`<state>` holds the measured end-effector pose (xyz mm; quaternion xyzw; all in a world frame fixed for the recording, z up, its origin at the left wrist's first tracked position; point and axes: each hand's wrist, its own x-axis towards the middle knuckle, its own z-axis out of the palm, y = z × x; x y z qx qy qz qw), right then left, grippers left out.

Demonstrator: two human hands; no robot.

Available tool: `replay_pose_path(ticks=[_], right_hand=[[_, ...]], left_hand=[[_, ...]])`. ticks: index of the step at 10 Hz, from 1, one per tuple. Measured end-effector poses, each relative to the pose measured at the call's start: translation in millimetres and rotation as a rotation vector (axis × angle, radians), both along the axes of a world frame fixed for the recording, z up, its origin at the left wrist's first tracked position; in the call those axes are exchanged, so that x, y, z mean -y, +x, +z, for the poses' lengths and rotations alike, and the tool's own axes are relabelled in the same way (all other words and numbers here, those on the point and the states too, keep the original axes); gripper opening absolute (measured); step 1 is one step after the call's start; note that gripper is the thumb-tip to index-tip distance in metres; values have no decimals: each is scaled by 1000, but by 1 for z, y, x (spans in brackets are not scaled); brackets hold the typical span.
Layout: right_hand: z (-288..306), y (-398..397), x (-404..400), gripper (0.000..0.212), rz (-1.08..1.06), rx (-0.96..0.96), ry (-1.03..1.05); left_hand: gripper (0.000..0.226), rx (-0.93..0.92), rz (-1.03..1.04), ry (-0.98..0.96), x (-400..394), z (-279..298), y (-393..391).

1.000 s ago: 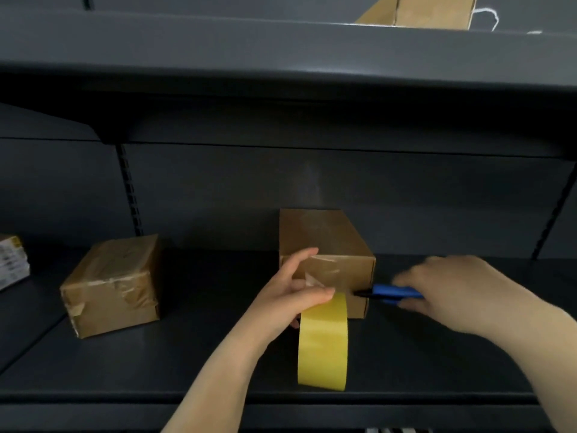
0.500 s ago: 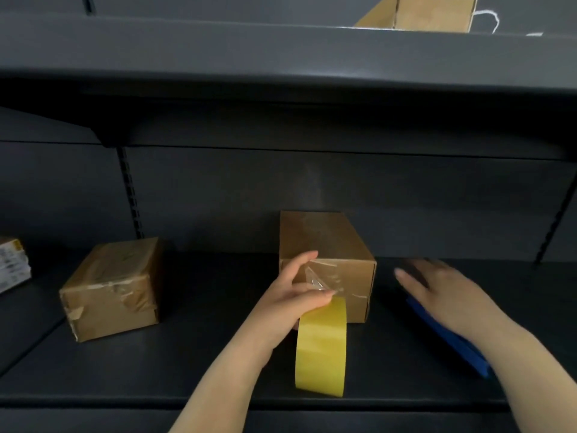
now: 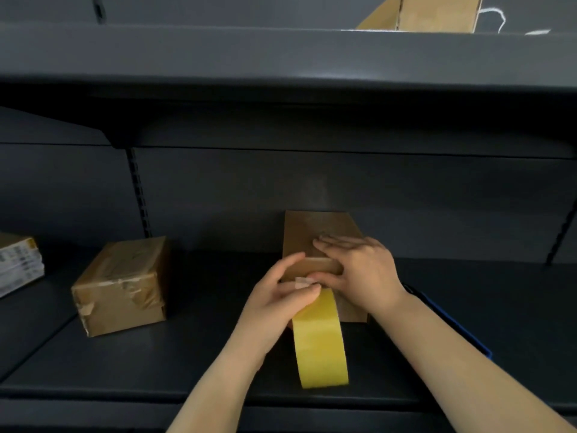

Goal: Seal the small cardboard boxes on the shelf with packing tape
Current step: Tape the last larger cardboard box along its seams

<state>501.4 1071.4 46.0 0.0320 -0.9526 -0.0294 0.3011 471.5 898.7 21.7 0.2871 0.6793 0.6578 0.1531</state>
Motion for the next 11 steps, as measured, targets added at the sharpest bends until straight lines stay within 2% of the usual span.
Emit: replay_pose_path(ticks=[1,2,3,4,5,6,7,8,9,10,11], right_hand=[[2,4,2,66,-1,29,-22],[2,9,1,72,17,33,-26],[4,18,-1,75,18,70,-13],[8,28,-3,77,13,120,17],[12,38,-2,77,-20,166,39],[11,47,7,75,-52,138,73],[8,58,15,67,-76,60,94],[0,68,13,59,-92,-19,83],[-8,79,7,57,-84,-82,-23],[-15,86,4,53,-61,-185,-134],[-22,96,2,50,-62,-262,-244]], left_hand=[[46,26,121,106,19,-3,-3],[37,-18,292,105,46,-3,-15],[28,-280,382,-231,64,10,-35],[33,-431,386,-686,50,34,-54],[34,-500,295,-1031,12,57,-69],[24,-568,236,-1385,-28,64,-75],[30,-515,112,-1562,-55,50,-76],[30,-501,23,-1550,-61,34,-76],[18,-563,67,-1425,-53,27,-71],[21,-607,118,-1265,-41,24,-68],[17,-870,246,-1033,-18,16,-54]])
